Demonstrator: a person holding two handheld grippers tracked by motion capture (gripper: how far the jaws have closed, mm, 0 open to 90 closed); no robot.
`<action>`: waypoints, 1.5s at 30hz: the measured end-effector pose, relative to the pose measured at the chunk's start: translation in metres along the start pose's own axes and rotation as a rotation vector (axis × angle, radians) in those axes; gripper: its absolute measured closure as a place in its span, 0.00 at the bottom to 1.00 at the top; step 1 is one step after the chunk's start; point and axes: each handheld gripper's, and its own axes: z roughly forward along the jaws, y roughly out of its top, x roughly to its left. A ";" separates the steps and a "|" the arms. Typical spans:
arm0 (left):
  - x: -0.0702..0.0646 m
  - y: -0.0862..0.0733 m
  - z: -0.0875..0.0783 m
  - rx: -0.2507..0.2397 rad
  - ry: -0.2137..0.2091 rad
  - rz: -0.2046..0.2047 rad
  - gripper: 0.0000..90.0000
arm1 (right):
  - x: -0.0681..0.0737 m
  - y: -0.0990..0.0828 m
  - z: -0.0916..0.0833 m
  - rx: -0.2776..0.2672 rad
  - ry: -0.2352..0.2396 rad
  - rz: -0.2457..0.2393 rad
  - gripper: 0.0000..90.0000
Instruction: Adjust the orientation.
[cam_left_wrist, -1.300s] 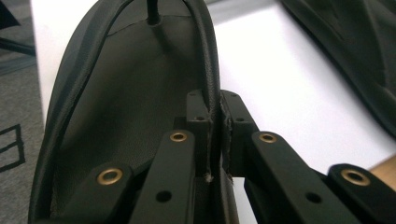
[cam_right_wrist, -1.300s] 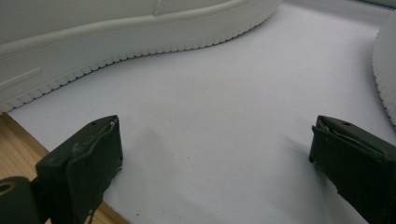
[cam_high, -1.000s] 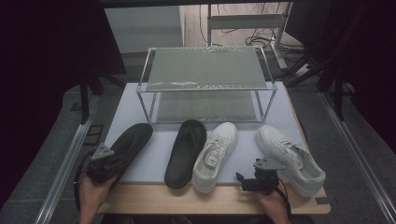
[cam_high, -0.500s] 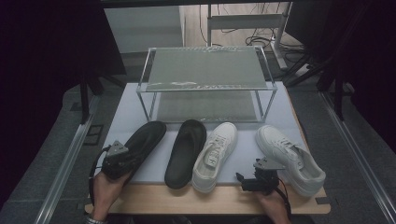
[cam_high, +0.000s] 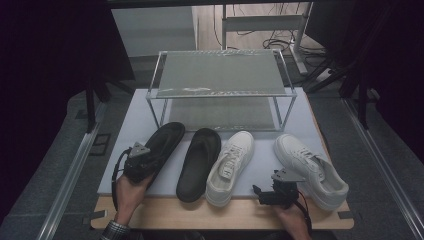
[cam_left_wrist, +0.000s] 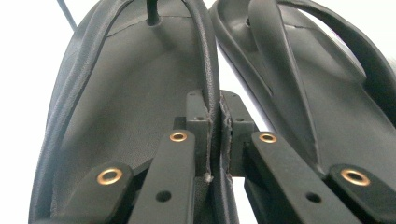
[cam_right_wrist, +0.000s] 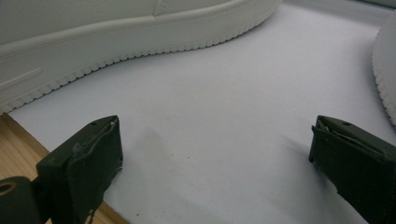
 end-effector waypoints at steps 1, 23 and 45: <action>-0.001 0.001 0.002 -0.002 0.004 0.000 0.93 | 0.000 0.000 0.000 0.001 -0.002 -0.001 0.03; -0.009 0.036 0.053 -0.052 0.077 -0.068 0.93 | 0.000 0.000 0.000 -0.001 0.001 0.001 0.03; -0.008 0.054 0.101 -0.014 0.128 -0.100 0.92 | 0.000 0.000 0.000 -0.002 0.001 0.000 0.03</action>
